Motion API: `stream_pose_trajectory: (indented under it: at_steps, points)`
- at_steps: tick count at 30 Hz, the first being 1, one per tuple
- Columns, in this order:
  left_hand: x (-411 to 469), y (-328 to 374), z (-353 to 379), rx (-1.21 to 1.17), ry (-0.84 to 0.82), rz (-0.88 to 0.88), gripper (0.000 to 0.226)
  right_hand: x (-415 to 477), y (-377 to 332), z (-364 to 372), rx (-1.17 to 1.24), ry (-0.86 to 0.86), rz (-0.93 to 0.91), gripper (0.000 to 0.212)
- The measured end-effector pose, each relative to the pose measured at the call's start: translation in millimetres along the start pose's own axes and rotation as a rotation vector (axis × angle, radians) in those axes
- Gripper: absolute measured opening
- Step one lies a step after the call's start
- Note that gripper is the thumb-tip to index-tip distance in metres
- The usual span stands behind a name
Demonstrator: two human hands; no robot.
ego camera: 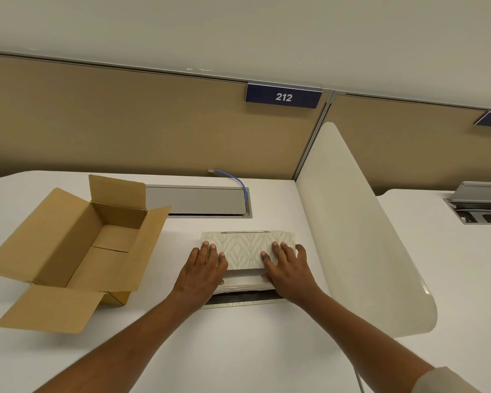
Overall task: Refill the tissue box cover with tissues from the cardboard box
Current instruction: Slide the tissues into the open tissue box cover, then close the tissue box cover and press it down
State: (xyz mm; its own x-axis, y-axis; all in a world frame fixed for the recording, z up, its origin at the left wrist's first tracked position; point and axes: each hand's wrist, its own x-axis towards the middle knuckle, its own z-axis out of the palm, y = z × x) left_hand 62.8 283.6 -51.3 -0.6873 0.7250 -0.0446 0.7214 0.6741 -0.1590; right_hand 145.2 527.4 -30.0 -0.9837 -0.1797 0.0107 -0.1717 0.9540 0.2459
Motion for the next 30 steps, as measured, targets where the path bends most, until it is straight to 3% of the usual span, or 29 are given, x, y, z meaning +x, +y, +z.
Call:
stream_pose_trajectory:
  at_steps: [4, 10, 15, 20, 26, 30]
  points:
    - [-9.6, 2.1, 4.9, 0.056, 0.042, 0.035, 0.063, -13.1, 1.5, 5.8, 0.006, -0.053, -0.044, 0.059]
    - [-26.5, -1.2, 6.2, 0.104, 0.103, 0.140, 0.097, -32.3, 4.1, 16.4, -0.037, -0.045, -0.102, 0.073]
    - [-18.0, -7.0, -9.8, 0.015, 0.160, 0.062, 0.117, -26.2, 3.9, 10.4, -0.117, 0.073, -0.073, 0.071]
    - [-12.5, -11.7, -15.3, 0.024, 0.019, 0.065, 0.109, -21.7, 4.9, 5.0, -0.142, 0.174, -0.065, 0.079]
    - [-11.4, -9.7, -10.1, 0.017, -0.015, 0.141, 0.098, -21.7, 2.1, 11.2, -0.073, 0.175, -0.080, 0.068]
    - [-15.8, -6.6, -6.3, 0.017, 0.020, 0.169, 0.094, -24.1, -0.7, 9.6, 0.069, 0.084, -0.083, 0.089]
